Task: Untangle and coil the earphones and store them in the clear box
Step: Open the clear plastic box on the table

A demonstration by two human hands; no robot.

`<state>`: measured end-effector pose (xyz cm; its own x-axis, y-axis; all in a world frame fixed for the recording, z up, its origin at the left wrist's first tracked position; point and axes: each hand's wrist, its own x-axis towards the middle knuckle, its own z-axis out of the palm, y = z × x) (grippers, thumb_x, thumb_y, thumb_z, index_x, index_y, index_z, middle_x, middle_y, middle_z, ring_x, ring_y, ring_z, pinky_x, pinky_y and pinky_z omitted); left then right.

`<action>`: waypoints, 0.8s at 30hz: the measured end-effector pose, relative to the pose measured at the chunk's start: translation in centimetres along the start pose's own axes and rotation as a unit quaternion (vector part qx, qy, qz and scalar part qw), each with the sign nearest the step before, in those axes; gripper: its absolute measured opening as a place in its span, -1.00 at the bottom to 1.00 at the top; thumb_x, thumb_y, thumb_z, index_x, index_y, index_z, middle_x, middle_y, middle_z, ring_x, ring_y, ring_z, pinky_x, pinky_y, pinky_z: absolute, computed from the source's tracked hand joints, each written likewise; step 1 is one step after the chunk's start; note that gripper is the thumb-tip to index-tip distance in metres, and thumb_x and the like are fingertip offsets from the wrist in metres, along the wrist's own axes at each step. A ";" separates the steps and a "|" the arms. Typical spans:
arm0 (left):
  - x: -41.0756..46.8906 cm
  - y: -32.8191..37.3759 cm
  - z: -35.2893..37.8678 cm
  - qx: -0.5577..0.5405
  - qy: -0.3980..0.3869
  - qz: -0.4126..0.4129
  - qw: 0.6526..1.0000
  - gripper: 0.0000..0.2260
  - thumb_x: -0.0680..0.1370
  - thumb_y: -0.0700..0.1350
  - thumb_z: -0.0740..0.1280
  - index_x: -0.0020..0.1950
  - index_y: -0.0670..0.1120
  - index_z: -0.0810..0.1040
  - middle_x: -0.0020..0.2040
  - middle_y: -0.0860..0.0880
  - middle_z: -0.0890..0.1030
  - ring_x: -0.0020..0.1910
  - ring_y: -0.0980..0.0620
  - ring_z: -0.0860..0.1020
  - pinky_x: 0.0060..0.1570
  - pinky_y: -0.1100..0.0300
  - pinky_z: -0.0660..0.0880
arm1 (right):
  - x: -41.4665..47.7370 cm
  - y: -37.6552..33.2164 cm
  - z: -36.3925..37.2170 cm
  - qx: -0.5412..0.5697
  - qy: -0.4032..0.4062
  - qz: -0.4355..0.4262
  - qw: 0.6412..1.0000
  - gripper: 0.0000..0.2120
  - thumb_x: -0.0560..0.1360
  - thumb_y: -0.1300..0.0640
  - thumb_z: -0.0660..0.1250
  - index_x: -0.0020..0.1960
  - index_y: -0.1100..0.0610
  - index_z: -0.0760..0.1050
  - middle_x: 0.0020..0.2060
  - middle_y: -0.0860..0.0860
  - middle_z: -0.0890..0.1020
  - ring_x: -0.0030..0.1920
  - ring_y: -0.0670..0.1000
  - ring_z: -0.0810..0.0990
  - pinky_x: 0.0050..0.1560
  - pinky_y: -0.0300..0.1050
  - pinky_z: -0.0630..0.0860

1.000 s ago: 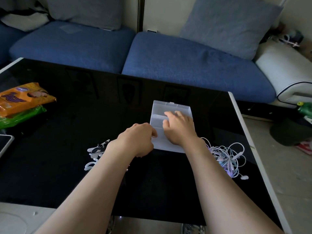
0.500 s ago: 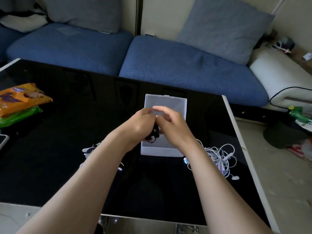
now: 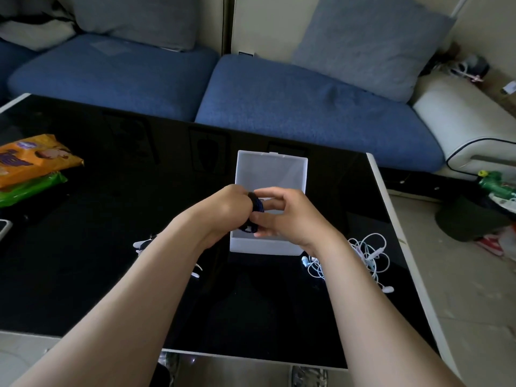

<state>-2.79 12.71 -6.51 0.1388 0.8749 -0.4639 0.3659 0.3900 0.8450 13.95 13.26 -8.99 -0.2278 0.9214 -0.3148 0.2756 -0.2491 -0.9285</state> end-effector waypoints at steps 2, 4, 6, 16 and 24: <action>0.5 -0.3 -0.3 0.081 0.059 0.026 0.995 -0.63 0.50 -0.33 0.25 0.26 -0.20 0.67 0.18 -0.18 0.65 0.17 -0.16 0.61 0.09 0.04 0.57 | 0.3 0.2 0.1 -0.012 0.007 0.016 1.000 -0.55 0.54 0.34 0.53 0.39 0.11 0.58 0.17 0.10 0.72 -0.02 0.17 0.79 0.02 0.09 0.75; 0.7 -0.7 -0.9 0.162 0.122 0.059 0.977 -0.54 0.53 -0.33 0.29 0.41 -0.06 0.59 0.43 -0.10 0.51 0.41 -0.13 0.48 0.30 0.01 0.51 | 0.8 0.6 0.3 -0.048 0.019 0.033 0.998 -0.54 0.55 0.32 0.52 0.40 0.11 0.55 0.21 0.08 0.69 0.04 0.15 0.77 0.03 0.07 0.75; 0.7 -1.2 -1.2 0.242 0.116 0.065 0.961 -0.46 0.51 -0.29 0.42 0.47 0.02 0.52 0.49 -0.10 0.37 0.41 -0.16 0.43 0.30 -0.01 0.51 | 1.3 1.1 0.7 -0.134 0.021 0.037 0.990 -0.49 0.56 0.27 0.52 0.47 0.11 0.51 0.23 0.05 0.68 0.12 0.08 0.73 0.12 0.01 0.72; 1.3 -3.9 -0.5 0.353 0.113 0.059 0.927 -0.59 0.41 -0.03 0.63 0.20 -0.09 0.64 0.22 -0.08 0.52 0.08 -0.07 0.54 -0.07 0.09 0.50 | 3.1 1.2 4.3 -0.337 0.051 0.012 0.940 -0.89 0.52 0.18 0.52 0.01 0.21 0.71 -0.08 0.15 0.73 -0.01 0.17 0.66 -0.24 -0.15 0.48; 1.2 -5.3 0.3 0.351 0.190 0.053 0.916 -0.57 0.44 0.03 0.61 0.20 -0.13 0.61 0.08 -0.12 0.57 0.07 -0.19 0.59 -0.08 -0.01 0.57 | 1.4 0.5 5.4 -0.376 0.073 -0.008 0.924 -0.81 0.61 0.28 0.27 0.15 0.21 0.62 0.05 0.20 0.70 0.02 0.24 0.60 0.04 0.09 0.58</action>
<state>-4.30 11.67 -11.61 -0.0735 0.9859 -0.1502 0.8881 0.1332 0.4399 8.74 12.84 -11.01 -0.1237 0.9674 -0.2208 0.8563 -0.0084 -0.5164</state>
